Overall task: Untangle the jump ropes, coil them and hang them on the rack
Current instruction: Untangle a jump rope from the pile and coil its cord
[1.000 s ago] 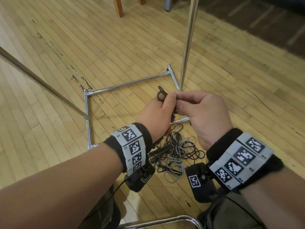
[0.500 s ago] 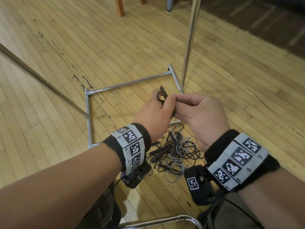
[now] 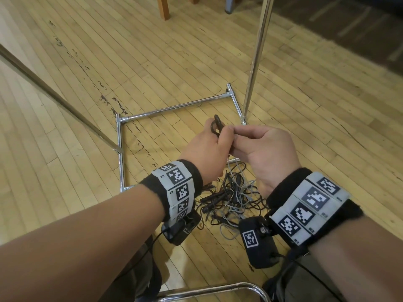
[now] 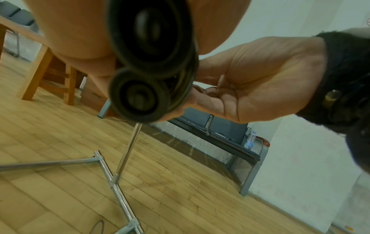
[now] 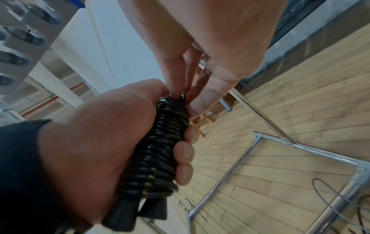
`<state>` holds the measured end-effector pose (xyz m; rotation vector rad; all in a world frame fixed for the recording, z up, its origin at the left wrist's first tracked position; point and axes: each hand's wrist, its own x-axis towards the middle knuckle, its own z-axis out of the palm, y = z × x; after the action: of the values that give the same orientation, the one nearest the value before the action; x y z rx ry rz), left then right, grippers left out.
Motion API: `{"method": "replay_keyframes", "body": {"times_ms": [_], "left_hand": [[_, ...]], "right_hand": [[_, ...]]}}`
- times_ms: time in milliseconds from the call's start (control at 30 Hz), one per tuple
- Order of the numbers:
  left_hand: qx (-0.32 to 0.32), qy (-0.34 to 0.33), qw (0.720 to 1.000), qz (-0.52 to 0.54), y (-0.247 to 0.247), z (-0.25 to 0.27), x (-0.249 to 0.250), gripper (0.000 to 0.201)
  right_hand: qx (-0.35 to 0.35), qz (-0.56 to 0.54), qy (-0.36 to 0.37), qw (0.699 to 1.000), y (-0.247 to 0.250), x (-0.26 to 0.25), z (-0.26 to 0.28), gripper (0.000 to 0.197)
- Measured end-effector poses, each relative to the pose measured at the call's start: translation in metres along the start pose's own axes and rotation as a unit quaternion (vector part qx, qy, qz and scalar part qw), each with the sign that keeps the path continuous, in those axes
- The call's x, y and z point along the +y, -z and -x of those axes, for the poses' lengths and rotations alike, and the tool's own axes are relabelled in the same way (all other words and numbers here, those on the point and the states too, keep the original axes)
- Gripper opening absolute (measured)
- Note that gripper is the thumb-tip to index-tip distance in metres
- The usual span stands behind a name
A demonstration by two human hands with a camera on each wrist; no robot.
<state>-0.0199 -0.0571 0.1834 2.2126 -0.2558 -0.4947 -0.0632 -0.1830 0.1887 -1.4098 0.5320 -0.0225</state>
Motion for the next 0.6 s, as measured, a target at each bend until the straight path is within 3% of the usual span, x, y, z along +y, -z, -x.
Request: {"method": "replay_keyframes", "body": {"times_ms": [67,133,200,267,400,600], "left_hand": [[-0.031,0.070,0.989,0.124,0.004,-0.001,0.000,0.039],[-0.094,0.141,0.945,0.281,0.012,-0.004,-0.001,0.054],[-0.161,0.158,0.896,0.383,0.020,-0.004,-0.003,0.070],[-0.219,0.159,0.848,0.456,0.024,-0.003,-0.003,0.066],[-0.321,0.150,0.775,0.523,0.031,0.002,-0.003,0.055],[-0.392,0.129,0.715,0.564,0.034,0.003,-0.005,0.056]], "right_hand": [[-0.008,0.029,0.007,1.000,0.003,-0.003,-0.003,0.014],[-0.033,0.023,0.008,0.999,0.008,-0.008,-0.006,0.015],[-0.067,-0.005,0.006,0.998,0.013,-0.014,-0.007,0.016],[-0.096,-0.039,-0.004,0.995,0.016,-0.017,-0.008,0.018],[-0.126,-0.067,0.001,0.990,0.018,-0.020,-0.007,0.018],[-0.128,0.020,0.086,0.988,0.020,-0.019,-0.006,0.015]]}}
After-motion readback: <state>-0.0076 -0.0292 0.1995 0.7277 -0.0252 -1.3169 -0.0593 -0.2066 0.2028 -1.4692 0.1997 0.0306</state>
